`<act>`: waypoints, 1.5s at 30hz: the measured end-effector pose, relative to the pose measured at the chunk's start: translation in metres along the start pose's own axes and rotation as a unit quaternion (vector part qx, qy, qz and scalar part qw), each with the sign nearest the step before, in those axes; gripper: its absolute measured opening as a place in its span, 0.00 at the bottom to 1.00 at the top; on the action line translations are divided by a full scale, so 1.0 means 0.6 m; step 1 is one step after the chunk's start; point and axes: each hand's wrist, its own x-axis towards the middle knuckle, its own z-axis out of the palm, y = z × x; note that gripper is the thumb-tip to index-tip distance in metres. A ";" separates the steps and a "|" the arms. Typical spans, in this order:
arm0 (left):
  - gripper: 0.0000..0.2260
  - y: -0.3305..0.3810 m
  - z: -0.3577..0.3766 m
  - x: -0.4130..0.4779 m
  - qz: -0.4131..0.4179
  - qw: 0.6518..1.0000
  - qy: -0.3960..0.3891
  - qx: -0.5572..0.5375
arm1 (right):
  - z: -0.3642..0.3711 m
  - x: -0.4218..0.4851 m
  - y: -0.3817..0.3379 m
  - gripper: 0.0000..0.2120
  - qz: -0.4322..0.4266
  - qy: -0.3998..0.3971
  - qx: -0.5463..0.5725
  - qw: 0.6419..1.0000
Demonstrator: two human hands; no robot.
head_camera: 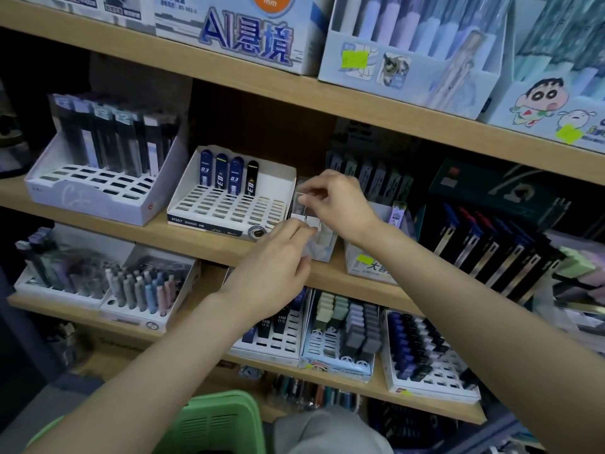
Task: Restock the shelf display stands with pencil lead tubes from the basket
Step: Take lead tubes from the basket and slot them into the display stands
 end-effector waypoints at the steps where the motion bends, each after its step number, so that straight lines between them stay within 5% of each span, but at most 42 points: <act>1: 0.20 0.000 0.000 0.000 0.001 1.000 -0.002 0.001 | 0.003 -0.001 0.000 0.08 0.008 0.007 0.021 1.000; 9: 0.21 -0.001 -0.003 0.002 0.004 1.000 -0.005 0.023 | 0.008 -0.005 0.009 0.04 -0.002 0.020 -0.005 1.000; 19: 0.18 0.006 -0.030 -0.015 -0.006 0.995 -0.008 0.098 | -0.003 -0.044 -0.004 0.14 -0.043 -0.014 -0.149 0.988; 25: 0.15 -0.057 -0.064 -0.131 -0.043 0.981 0.012 0.190 | 0.014 -0.110 -0.037 0.08 -0.141 0.066 -0.220 0.963; 29: 0.16 -0.116 -0.056 -0.265 -0.127 0.963 -0.045 0.235 | 0.071 -0.169 -0.071 0.07 -0.186 0.051 -0.192 0.962; 33: 0.08 -0.180 -0.019 -0.413 -0.220 0.940 -0.102 0.241 | 0.190 -0.240 -0.088 0.06 -0.249 -0.053 -0.186 0.949; 37: 0.15 -0.215 0.042 -0.541 -0.372 0.892 -0.201 0.157 | 0.341 -0.328 -0.097 0.11 -0.263 -0.235 -0.136 0.926; 39: 0.22 -0.221 0.080 -0.582 -0.428 0.861 -0.251 0.113 | 0.409 -0.365 -0.098 0.13 -0.249 -0.331 -0.119 0.902; 42: 0.20 -0.239 0.144 -0.630 -0.481 0.817 -0.308 0.083 | 0.500 -0.418 -0.084 0.16 -0.200 -0.487 -0.091 0.846; 45: 0.24 -0.262 0.198 -0.671 -0.548 0.765 -0.339 0.013 | 0.567 -0.459 -0.064 0.20 -0.117 -0.554 -0.038 0.824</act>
